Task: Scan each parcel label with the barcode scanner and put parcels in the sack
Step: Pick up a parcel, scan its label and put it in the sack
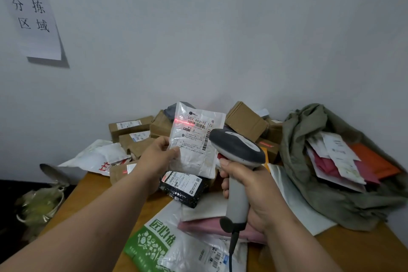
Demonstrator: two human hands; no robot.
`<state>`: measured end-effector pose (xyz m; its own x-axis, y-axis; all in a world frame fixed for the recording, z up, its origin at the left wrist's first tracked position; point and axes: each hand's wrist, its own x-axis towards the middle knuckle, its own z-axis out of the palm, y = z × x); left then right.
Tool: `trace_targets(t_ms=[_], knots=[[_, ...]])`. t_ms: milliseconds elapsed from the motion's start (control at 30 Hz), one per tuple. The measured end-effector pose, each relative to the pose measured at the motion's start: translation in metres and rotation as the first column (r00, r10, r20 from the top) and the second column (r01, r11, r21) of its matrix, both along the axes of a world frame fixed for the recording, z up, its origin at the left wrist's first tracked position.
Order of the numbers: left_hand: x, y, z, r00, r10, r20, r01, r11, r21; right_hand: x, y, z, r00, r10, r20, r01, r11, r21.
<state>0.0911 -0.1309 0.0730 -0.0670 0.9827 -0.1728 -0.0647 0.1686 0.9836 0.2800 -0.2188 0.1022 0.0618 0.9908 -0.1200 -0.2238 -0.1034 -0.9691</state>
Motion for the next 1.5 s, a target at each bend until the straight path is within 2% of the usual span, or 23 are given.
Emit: trace_targets(t_ms=[600, 967, 1167, 1333, 1500], knots=[[0.024, -0.012, 0.004, 0.999, 0.022, 0.049, -0.022, 1.0, -0.003, 0.027, -0.004, 0.004, 0.998, 0.027, -0.057, -0.028, 0.999, -0.017], [0.064, -0.011, 0.0, 0.999, 0.021, -0.027, -0.021, 1.0, -0.003, 0.069, 0.002, -0.003, 0.997, 0.027, -0.078, -0.03, 0.999, -0.031], [0.096, 0.007, -0.014, 0.998, 0.009, -0.055, -0.011, 1.0, -0.028, 0.106, 0.013, -0.017, 0.998, -0.042, -0.039, 0.04, 0.998, -0.053], [0.13, 0.038, -0.03, 0.988, -0.073, -0.137, 0.063, 0.995, -0.08, 0.134, 0.031, -0.03, 0.988, -0.154, -0.003, 0.153, 0.982, -0.108], [0.179, 0.08, -0.046, 0.954, -0.258, -0.151, 0.236, 0.96, -0.15, 0.169, 0.042, -0.041, 0.965, -0.257, 0.061, 0.263, 0.949, -0.175]])
